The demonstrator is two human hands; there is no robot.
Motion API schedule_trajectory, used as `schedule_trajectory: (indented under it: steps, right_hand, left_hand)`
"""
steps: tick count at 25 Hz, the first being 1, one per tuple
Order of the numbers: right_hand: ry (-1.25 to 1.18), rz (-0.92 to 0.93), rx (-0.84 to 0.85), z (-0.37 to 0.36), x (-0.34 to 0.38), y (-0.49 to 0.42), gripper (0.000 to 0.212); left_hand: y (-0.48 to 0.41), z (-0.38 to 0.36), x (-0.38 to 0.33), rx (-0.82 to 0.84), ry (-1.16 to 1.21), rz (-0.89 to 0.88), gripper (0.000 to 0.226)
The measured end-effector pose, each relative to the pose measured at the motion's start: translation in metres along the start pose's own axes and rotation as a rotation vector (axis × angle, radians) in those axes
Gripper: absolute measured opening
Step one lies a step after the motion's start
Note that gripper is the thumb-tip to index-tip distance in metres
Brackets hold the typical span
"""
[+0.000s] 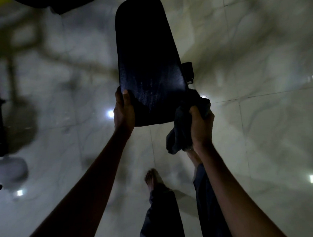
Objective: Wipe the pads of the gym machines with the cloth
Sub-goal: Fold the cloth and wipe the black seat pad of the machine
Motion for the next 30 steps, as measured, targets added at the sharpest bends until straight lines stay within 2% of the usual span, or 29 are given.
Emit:
schedule_trajectory:
  steps: [4,7,9,11,13,15,17,21,26,30]
  right_hand:
    - [-0.032,0.038,-0.201,-0.009,-0.007,0.033,0.046]
    - [-0.047,0.096,-0.327,-0.021,-0.006,0.052,0.047]
    - [-0.025,0.136,-0.370,-0.027,-0.008,0.062,0.045]
    - [-0.006,0.153,-0.414,-0.031,-0.014,0.075,0.044]
    - [0.005,0.153,-0.465,-0.037,-0.020,0.084,0.041]
    - [0.001,0.143,-0.513,-0.047,-0.026,0.091,0.032]
    - [0.000,0.126,-0.558,-0.057,-0.032,0.098,0.024]
    - [0.064,0.136,-0.518,-0.088,-0.047,0.116,0.026]
    - [0.202,0.132,-0.379,-0.129,-0.067,0.134,0.022]
    - [0.250,0.122,-0.328,-0.136,-0.069,0.136,0.024]
  left_hand:
    - [-0.012,-0.004,0.009,0.309,0.385,0.084,0.055]
    - [-0.024,0.008,0.008,0.431,0.309,0.060,0.047]
    - [-0.023,0.018,0.005,0.402,0.163,-0.063,0.041]
    - [-0.018,0.029,0.001,0.219,0.032,-0.233,0.035]
    - [-0.010,0.040,0.001,0.068,0.064,-0.252,0.026]
    - [-0.014,0.047,0.003,0.089,0.135,-0.215,0.023]
    - [-0.024,0.052,0.002,0.195,0.112,-0.226,0.022]
    - [-0.042,0.059,-0.004,0.371,0.015,-0.284,0.018]
    - [-0.057,0.056,-0.006,0.431,-0.047,-0.264,0.038]
    - [-0.060,0.054,0.001,0.457,-0.006,-0.210,0.058]
Point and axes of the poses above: each hand's wrist, its own y-axis away from the middle knuckle, its own z-axis out of the back of the hand, x = y × z, the point moved 7 cm from there along -y, towards the middle knuckle, and after that the axes turned 6 degrees about z, right-handed, at the moved point
